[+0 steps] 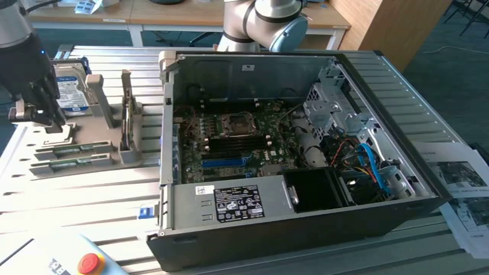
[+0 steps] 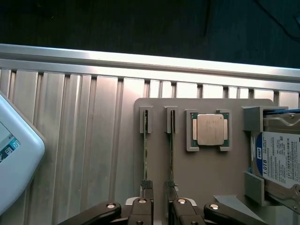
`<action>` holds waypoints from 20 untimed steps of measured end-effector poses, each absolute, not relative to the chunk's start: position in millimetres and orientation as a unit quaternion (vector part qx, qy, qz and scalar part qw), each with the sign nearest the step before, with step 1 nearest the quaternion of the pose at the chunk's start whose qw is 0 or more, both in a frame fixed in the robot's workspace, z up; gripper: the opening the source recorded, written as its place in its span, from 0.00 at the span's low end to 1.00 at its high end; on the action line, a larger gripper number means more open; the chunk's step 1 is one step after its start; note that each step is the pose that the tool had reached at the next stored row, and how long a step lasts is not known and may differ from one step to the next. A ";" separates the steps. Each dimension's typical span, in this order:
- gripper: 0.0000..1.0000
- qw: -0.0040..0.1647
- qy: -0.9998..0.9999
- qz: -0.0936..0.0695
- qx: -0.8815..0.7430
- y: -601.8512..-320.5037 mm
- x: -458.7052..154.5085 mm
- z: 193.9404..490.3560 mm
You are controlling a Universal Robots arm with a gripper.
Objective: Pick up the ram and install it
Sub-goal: 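Pick up the ram and move it above insertion slot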
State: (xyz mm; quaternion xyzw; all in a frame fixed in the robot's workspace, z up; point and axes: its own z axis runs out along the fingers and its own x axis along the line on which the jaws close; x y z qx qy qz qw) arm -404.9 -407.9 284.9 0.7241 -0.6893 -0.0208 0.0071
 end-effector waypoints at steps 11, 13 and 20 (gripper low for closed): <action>0.24 0.007 -0.689 -0.021 0.724 -409.2 -404.9 265.0; 0.24 0.007 -0.689 -0.021 0.724 -409.4 -404.9 262.2; 0.24 0.007 -0.689 -0.021 0.724 -409.6 -402.9 261.6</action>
